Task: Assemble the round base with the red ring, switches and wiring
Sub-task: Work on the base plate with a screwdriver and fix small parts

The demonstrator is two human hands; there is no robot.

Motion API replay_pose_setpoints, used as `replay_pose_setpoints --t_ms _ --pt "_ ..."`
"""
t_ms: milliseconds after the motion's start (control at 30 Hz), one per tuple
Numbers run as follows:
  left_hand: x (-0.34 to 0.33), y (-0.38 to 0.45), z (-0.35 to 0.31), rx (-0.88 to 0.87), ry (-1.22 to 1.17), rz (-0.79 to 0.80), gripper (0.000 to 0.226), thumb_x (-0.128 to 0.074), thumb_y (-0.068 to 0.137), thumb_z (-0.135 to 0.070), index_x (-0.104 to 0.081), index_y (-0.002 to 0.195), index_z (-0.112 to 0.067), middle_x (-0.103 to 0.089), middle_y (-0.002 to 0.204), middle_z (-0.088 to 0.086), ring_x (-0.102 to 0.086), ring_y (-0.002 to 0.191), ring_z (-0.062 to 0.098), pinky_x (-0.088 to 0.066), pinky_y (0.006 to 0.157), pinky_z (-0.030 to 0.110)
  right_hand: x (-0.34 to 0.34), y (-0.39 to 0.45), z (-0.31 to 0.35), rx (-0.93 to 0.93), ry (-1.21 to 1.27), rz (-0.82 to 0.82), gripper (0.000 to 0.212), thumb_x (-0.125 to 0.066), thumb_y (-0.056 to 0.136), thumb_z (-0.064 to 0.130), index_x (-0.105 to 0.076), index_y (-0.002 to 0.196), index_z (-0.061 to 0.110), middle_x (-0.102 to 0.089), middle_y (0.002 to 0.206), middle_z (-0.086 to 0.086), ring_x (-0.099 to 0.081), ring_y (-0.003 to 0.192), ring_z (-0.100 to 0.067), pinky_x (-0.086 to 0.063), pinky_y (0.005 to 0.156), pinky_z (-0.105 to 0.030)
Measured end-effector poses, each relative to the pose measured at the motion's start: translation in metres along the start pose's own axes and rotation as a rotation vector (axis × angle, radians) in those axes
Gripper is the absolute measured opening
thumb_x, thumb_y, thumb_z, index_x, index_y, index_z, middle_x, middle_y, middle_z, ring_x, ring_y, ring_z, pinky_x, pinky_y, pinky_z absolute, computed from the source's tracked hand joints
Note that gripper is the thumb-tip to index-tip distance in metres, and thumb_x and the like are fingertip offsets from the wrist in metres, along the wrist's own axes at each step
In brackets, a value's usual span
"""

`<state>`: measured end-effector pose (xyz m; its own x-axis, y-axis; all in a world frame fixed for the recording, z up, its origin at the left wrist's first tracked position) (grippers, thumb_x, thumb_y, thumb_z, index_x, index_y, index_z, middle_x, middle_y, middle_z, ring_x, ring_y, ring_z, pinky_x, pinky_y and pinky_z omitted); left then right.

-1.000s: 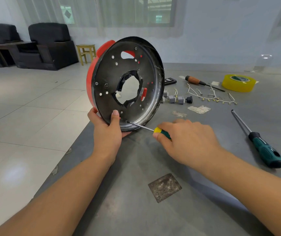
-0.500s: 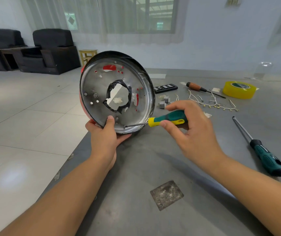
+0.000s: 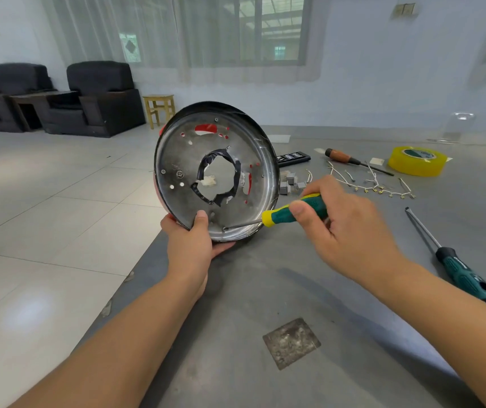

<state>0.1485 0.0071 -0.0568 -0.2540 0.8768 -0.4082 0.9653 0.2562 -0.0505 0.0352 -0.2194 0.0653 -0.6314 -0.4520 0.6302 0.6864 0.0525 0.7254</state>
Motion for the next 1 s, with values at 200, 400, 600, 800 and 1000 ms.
replay_pose_setpoints --t_ms 200,400,600,800,1000 --pt "0.002 0.002 -0.001 -0.013 0.025 -0.026 0.028 -0.059 0.107 -0.016 -0.04 0.126 -0.024 -0.055 0.124 -0.005 -0.067 0.103 0.022 -0.066 0.063 0.043 -0.009 0.001 0.01 0.11 0.335 0.242 0.042 -0.044 0.103 0.031 -0.039 0.144 0.028 -0.065 0.123 0.008 -0.066 0.096 -0.014 -0.051 0.089 -0.03" --pt "0.0 -0.001 -0.001 -0.04 0.045 -0.01 0.023 -0.059 0.106 -0.016 -0.042 0.115 -0.03 -0.055 0.119 -0.01 -0.068 0.101 0.018 -0.065 0.062 0.041 -0.003 0.004 0.002 -0.044 0.074 0.042 0.045 -0.034 0.096 0.066 -0.049 0.104 0.025 -0.068 0.068 -0.002 -0.063 0.056 -0.018 -0.053 0.062 -0.042" --pt "0.002 -0.001 -0.001 -0.015 0.045 -0.03 0.027 -0.057 0.107 -0.016 -0.039 0.125 -0.024 -0.055 0.123 -0.005 -0.068 0.102 0.023 -0.066 0.066 0.044 -0.011 0.003 0.008 0.04 0.429 0.328 0.039 -0.045 0.103 0.035 -0.04 0.141 0.037 -0.065 0.129 0.015 -0.07 0.103 -0.026 -0.053 0.093 -0.045" --pt "-0.001 0.0 0.001 -0.067 0.076 0.002 0.027 -0.058 0.107 -0.016 -0.04 0.123 -0.028 -0.055 0.118 -0.013 -0.066 0.102 0.015 -0.066 0.064 0.041 -0.003 0.009 0.002 -0.105 0.183 0.124 0.045 -0.038 0.094 0.074 -0.046 0.095 0.029 -0.07 0.063 0.004 -0.067 0.054 -0.003 -0.058 0.066 -0.042" --pt "0.002 0.004 0.001 -0.038 0.061 -0.019 0.028 -0.056 0.107 -0.017 -0.038 0.127 -0.025 -0.055 0.118 -0.01 -0.067 0.103 0.018 -0.066 0.066 0.043 -0.009 0.004 0.007 -0.021 0.357 0.362 0.033 -0.045 0.105 0.028 -0.038 0.137 0.034 -0.058 0.097 0.009 -0.055 0.086 -0.007 -0.04 0.076 -0.014"
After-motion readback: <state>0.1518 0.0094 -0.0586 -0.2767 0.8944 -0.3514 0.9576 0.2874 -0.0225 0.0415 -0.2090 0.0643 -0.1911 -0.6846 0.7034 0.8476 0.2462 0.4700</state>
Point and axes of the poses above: each hand's wrist, its own y-axis towards the middle knuckle, its own x-axis out of the back of the hand, z = x × y, the point moved 8 cm from there along y, towards the middle knuckle
